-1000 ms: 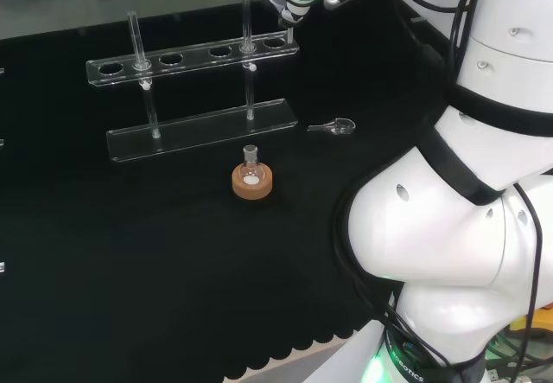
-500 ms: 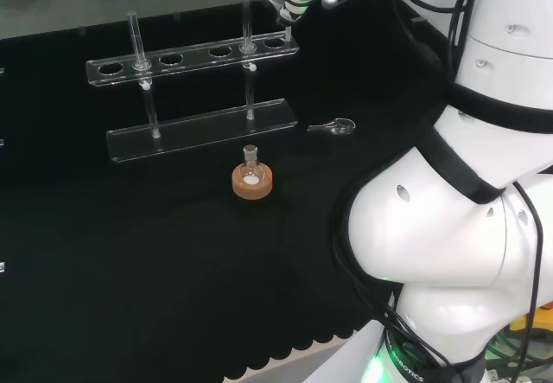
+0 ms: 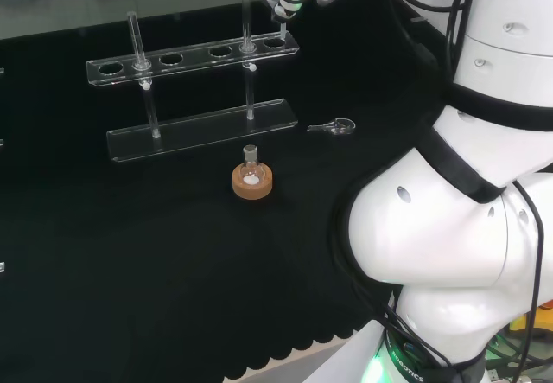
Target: Put the funnel back on the funnel stand.
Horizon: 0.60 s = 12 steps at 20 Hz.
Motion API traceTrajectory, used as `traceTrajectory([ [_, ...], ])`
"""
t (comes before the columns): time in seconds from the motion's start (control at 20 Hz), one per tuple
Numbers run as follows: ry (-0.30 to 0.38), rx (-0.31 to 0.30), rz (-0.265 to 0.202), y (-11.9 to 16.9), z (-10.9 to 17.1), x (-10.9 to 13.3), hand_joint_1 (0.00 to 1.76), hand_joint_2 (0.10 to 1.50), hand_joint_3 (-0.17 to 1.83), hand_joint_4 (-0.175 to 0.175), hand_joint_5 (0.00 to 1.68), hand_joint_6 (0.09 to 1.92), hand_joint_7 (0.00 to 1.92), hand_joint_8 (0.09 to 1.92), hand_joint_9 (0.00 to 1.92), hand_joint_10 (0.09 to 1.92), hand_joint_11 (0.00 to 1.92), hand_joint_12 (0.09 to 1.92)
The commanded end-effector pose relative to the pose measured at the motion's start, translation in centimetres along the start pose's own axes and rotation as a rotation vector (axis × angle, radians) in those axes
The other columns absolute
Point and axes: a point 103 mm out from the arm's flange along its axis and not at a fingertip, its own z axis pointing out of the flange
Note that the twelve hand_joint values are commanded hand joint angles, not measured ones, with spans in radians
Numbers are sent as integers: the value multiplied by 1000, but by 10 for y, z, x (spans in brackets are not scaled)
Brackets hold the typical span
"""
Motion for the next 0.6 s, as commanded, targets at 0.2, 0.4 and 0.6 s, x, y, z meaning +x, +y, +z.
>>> traceTrajectory([
  [0.2, 4, 5, -8, 1, 0, 5, 811, 764, 603, 43, 759, 731, 606, 618, 980, 393, 695, 1227],
  [0.4, -12, 12, -10, 1, 2, 14, 811, 763, 604, 43, 759, 731, 605, 619, 979, 394, 695, 1227],
  [0.6, -3, 23, -17, 4, 7, 20, 811, 763, 604, 43, 758, 731, 604, 619, 978, 396, 696, 1227],
])
